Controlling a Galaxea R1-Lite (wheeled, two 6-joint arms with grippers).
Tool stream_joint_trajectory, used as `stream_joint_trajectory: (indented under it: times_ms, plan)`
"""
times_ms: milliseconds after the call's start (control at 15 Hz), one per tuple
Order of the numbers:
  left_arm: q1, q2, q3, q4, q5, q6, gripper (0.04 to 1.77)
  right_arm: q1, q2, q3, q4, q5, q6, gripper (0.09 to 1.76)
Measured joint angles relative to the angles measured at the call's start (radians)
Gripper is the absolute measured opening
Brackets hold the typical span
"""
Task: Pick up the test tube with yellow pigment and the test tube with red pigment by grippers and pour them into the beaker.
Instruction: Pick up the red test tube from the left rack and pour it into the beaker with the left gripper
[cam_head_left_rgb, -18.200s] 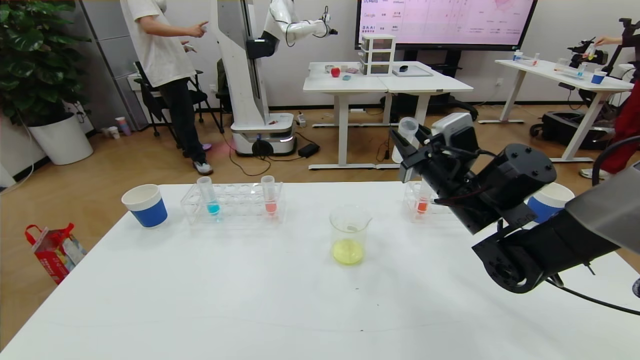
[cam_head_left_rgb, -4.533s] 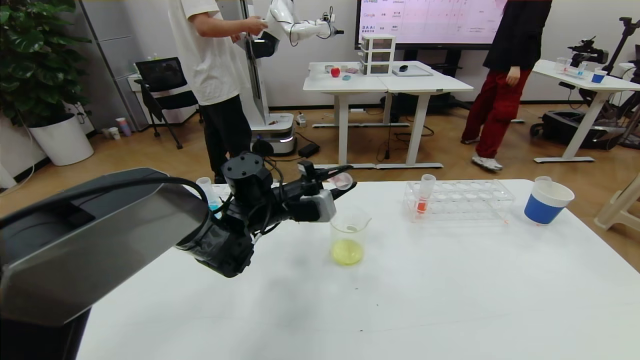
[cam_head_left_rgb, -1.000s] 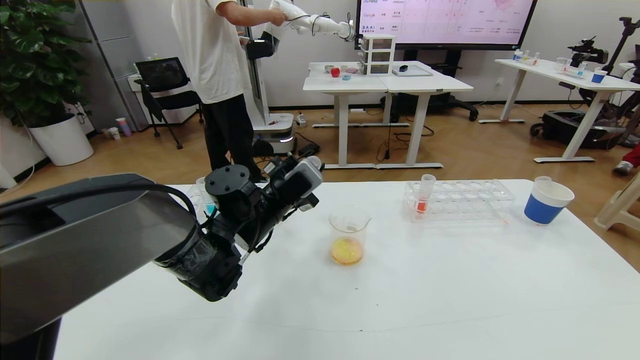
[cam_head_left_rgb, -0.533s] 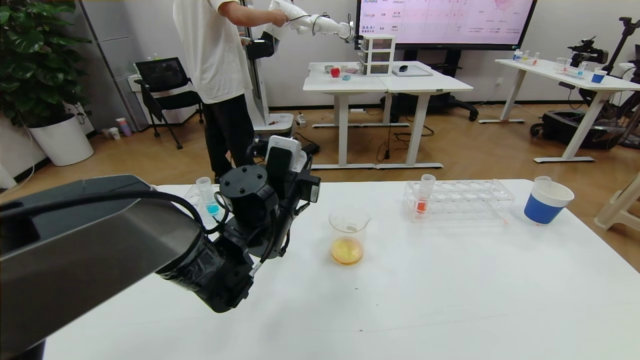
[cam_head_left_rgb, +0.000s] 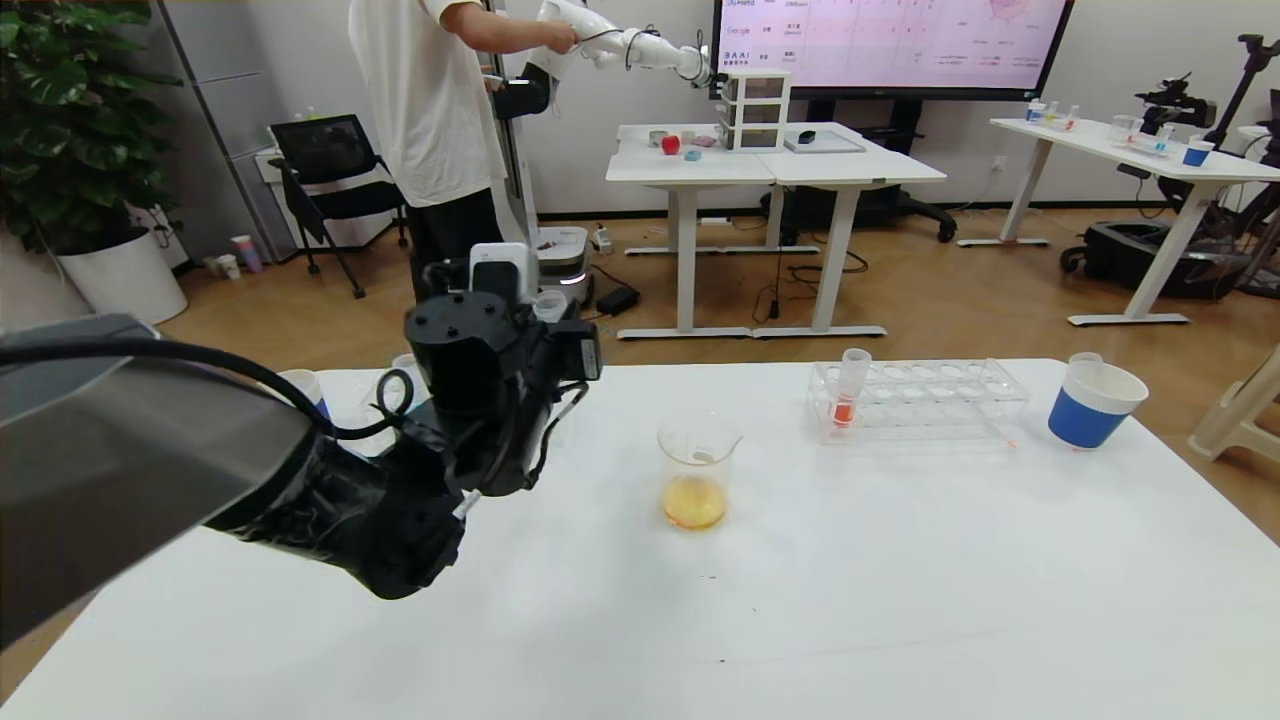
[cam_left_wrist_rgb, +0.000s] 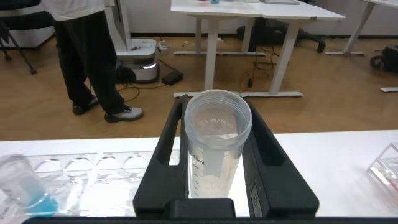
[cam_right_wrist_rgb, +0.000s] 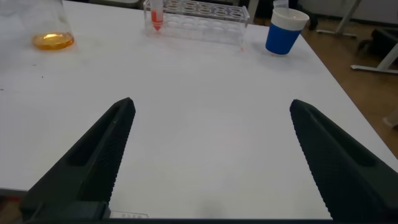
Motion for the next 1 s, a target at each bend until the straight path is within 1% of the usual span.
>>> stream_joint_trajectory:
  times_ms: [67, 200, 467, 667, 733, 800, 1000]
  plan:
    - [0.041, -0.018, 0.016, 0.000, -0.030, 0.002, 0.51, 0.000, 0.000, 0.000, 0.000, 0.000, 0.000, 1.74]
    - [0.152, -0.063, 0.062, 0.000, -0.121, 0.002, 0.51, 0.000, 0.000, 0.000, 0.000, 0.001, 0.000, 1.74]
    - [0.423, -0.128, 0.131, 0.002, -0.272, 0.001, 0.51, 0.000, 0.000, 0.000, 0.000, 0.000, 0.000, 1.74]
    - [0.606, -0.137, 0.140, 0.001, -0.371, -0.004, 0.51, 0.000, 0.000, 0.000, 0.000, 0.000, 0.000, 1.74]
    - [0.656, -0.132, 0.139, 0.000, -0.397, -0.005, 0.51, 0.000, 0.000, 0.000, 0.000, 0.000, 0.000, 1.74]
    - [0.687, -0.122, 0.137, -0.001, -0.409, -0.006, 0.51, 0.000, 0.000, 0.000, 0.000, 0.000, 0.000, 1.74]
    - [0.740, -0.076, 0.106, -0.005, -0.411, -0.007, 0.51, 0.000, 0.000, 0.000, 0.000, 0.000, 0.000, 1.74]
